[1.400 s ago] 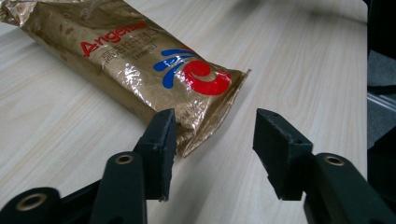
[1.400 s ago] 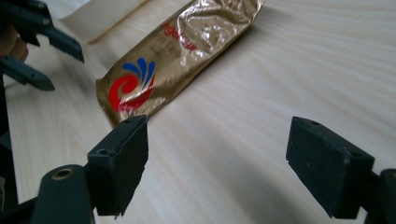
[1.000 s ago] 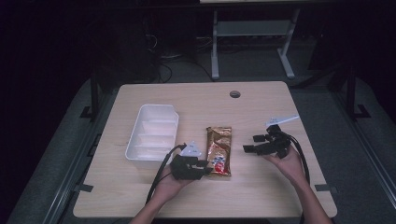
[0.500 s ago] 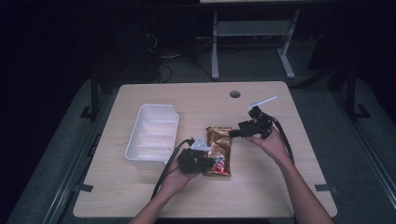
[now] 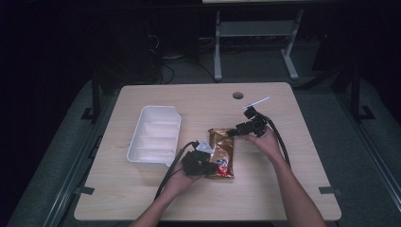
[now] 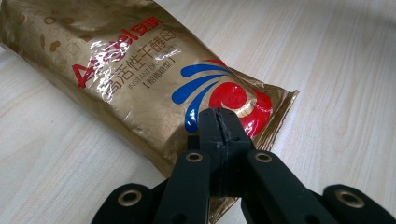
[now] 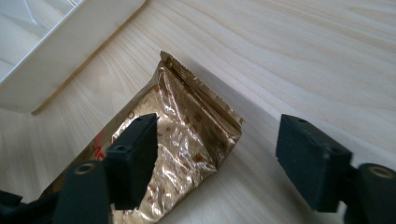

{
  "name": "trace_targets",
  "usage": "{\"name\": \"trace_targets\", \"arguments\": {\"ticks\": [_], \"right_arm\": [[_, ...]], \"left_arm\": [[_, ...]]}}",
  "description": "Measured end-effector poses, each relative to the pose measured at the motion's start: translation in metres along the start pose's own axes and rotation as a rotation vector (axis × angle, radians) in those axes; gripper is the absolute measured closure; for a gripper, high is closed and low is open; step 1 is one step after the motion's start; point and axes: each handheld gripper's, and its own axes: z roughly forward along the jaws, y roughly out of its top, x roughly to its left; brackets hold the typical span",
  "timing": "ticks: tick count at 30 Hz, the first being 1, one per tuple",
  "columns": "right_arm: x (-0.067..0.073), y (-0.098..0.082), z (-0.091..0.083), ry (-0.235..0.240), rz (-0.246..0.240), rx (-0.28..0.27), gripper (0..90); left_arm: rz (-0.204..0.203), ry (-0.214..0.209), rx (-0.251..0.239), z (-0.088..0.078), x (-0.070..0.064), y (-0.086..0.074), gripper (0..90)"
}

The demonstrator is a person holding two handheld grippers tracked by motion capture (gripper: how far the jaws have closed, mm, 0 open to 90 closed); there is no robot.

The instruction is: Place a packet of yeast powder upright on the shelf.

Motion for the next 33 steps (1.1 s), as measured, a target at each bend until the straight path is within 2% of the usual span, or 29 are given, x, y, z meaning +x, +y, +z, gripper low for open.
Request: {"name": "trace_targets", "arguments": {"ticks": [3,8,9,10,13,16,21,28,33], "right_arm": [[-0.001,0.0,0.006,0.023,0.007,-0.001,38.5],[-0.002,-0.001,0.013,0.091,0.024,0.001,55.2],[-0.001,-0.001,0.014,0.084,0.019,0.006,59.5],[-0.001,-0.001,0.014,0.084,0.019,0.006,59.5],[0.0,0.0,0.012,0.076,0.009,0.013,78.7],[0.001,-0.001,0.01,0.075,-0.004,0.011,86.6],[0.004,-0.001,0.004,0.079,-0.025,-0.003,88.9],[0.018,0.003,-0.014,0.086,-0.081,-0.054,89.0],[0.031,0.005,-0.027,0.086,-0.129,-0.083,89.0]], "left_arm": [[0.002,0.001,0.002,0.0,0.0,0.0,89.8],[0.01,0.0,0.003,0.0,0.0,0.0,89.8],[0.008,-0.004,0.002,0.0,0.001,0.0,89.8],[0.008,-0.004,0.002,0.0,0.001,0.0,89.8],[0.003,-0.011,-0.002,0.001,0.002,-0.001,89.7],[0.004,-0.01,-0.001,0.0,0.002,-0.001,88.2],[-0.03,-0.002,-0.033,-0.005,0.006,-0.004,80.2],[-0.093,0.03,-0.116,-0.014,0.014,-0.004,57.7],[-0.138,0.057,-0.144,-0.014,0.017,-0.006,40.2]]}}
